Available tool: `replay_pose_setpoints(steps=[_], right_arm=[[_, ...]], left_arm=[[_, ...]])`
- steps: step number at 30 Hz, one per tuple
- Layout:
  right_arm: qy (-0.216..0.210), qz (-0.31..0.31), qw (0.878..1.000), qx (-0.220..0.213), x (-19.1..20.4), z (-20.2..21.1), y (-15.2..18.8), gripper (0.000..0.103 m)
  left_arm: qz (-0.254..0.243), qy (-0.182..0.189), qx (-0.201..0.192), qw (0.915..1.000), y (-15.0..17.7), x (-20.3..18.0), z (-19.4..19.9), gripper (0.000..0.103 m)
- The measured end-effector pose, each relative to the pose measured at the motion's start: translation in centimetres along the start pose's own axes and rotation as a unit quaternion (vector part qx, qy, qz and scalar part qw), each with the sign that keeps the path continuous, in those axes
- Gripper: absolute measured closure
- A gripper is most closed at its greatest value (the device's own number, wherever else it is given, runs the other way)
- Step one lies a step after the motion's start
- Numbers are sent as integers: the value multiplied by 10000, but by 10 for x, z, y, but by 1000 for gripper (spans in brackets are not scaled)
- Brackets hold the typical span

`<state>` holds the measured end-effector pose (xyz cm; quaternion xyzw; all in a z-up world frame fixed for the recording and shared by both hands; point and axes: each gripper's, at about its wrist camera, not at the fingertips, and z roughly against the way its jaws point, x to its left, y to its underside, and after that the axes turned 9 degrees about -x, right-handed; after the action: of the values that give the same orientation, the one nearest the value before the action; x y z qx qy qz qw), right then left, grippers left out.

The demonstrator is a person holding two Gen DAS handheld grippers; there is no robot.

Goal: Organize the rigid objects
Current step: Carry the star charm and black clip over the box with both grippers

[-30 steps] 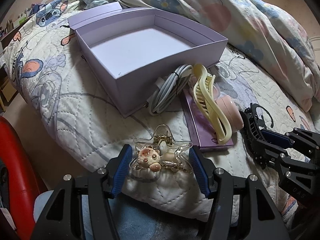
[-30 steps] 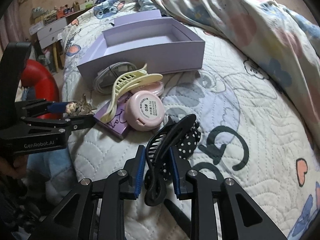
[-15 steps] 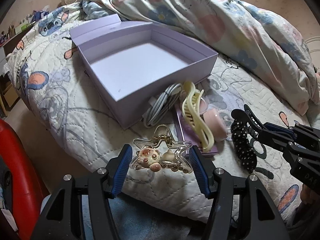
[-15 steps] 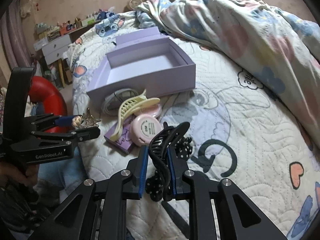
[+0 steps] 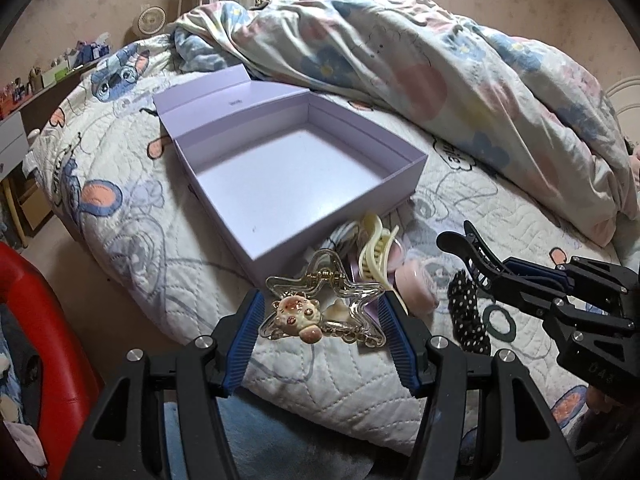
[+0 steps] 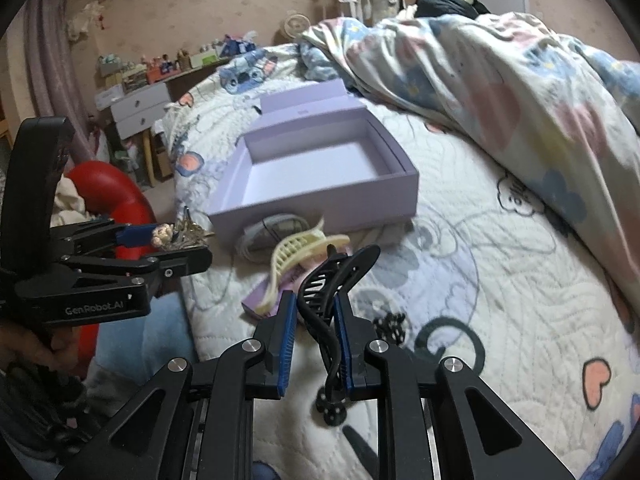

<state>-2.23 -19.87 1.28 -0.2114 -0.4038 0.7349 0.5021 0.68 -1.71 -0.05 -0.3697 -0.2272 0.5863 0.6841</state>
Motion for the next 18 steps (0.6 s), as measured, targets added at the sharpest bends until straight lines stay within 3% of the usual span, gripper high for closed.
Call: replay_pose_setpoints(steps=[18], right_arm=[[-513,359,9969,-469,1,-9,-43,84]], left_arm=[[-82,-61,-268,9996,-38,2,-3,44]])
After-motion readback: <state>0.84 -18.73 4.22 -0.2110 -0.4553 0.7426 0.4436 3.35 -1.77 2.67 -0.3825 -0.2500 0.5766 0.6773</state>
